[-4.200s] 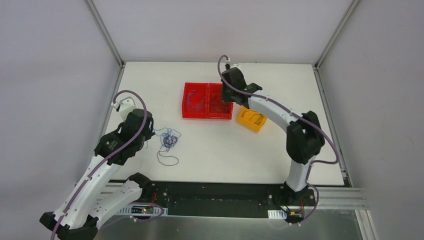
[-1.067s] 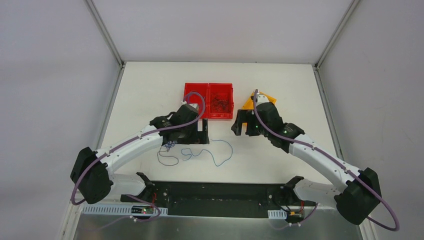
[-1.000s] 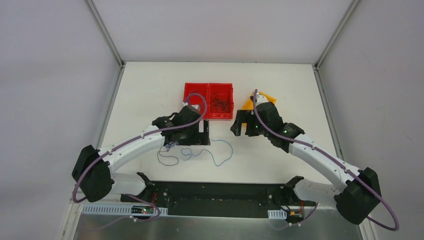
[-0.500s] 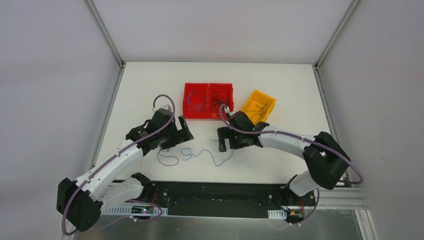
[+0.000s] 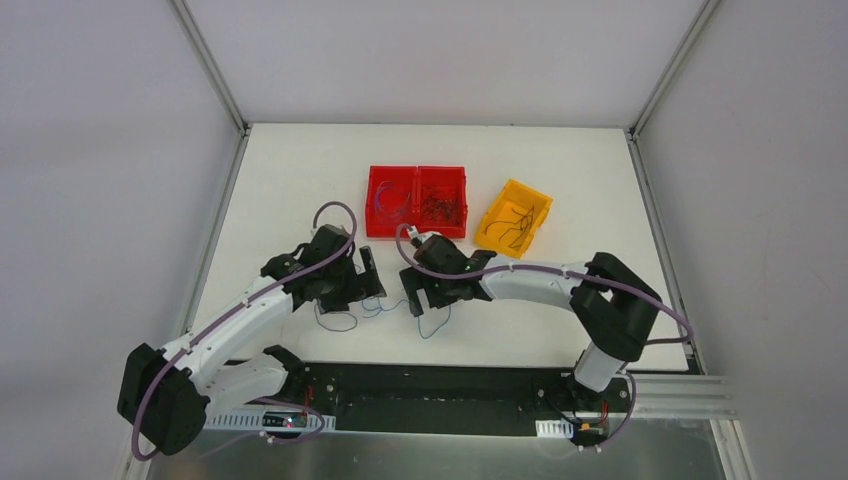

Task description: Untangle the cables

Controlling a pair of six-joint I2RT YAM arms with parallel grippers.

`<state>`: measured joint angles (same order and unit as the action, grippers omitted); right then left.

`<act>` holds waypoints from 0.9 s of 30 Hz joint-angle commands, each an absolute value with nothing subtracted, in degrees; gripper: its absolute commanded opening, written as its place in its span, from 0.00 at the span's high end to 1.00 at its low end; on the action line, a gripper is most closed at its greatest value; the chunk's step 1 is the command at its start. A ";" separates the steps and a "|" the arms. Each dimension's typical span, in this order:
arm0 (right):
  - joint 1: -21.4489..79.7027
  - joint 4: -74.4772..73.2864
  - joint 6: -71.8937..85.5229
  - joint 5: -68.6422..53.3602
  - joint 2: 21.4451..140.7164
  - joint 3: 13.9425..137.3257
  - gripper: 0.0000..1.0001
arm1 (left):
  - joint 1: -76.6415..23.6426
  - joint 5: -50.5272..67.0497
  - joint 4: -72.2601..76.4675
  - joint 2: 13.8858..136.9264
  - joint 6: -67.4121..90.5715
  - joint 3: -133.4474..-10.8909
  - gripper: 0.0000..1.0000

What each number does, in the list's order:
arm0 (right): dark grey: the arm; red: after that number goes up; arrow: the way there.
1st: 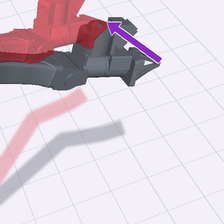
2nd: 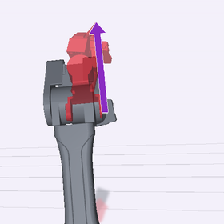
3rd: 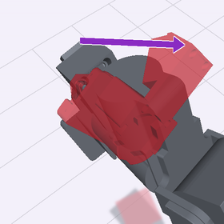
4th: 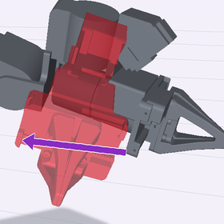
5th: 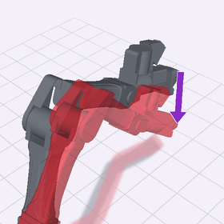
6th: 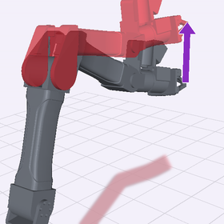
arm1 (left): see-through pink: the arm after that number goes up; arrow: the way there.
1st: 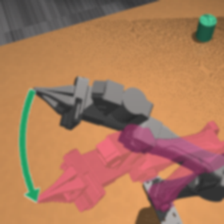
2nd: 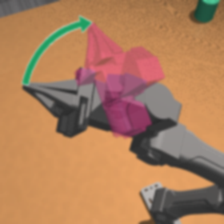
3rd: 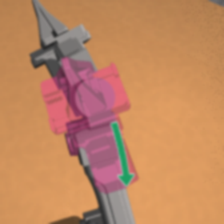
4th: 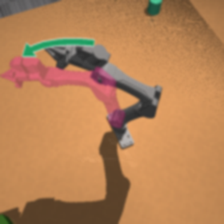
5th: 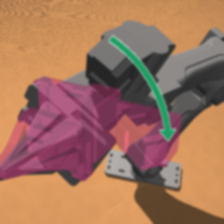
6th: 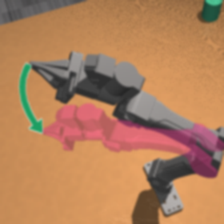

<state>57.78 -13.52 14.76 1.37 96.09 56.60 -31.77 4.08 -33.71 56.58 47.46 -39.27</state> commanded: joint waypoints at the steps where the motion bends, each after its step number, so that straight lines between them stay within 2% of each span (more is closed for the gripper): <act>1: 60.91 -19.03 14.85 11.77 99.54 62.26 0.03 | -31.20 6.41 -33.79 59.46 46.19 -39.71 0.00; 8: 64.72 -24.61 15.74 20.93 102.82 66.02 0.03 | -31.20 7.64 -32.26 61.00 46.13 -39.04 0.04; 14: 62.69 -12.80 17.51 9.95 91.32 57.24 0.02 | -31.37 9.58 -29.80 59.28 48.53 -36.90 0.04; 18: 60.61 -10.16 18.64 4.68 84.24 54.15 0.01 | -32.14 9.10 -28.61 59.40 50.78 -37.07 0.01; 22: 57.91 -10.01 19.42 3.63 78.35 51.71 0.01 | -36.61 4.56 -27.60 61.69 56.54 -37.93 0.01; 27: 54.81 -9.25 20.77 8.74 68.39 46.79 0.01 | -42.41 -3.04 -25.60 66.11 63.91 -38.59 0.01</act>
<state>56.86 -10.87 18.79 5.87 75.75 50.17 -39.46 3.92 -27.83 63.07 56.51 -37.12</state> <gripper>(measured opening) 0.992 0.990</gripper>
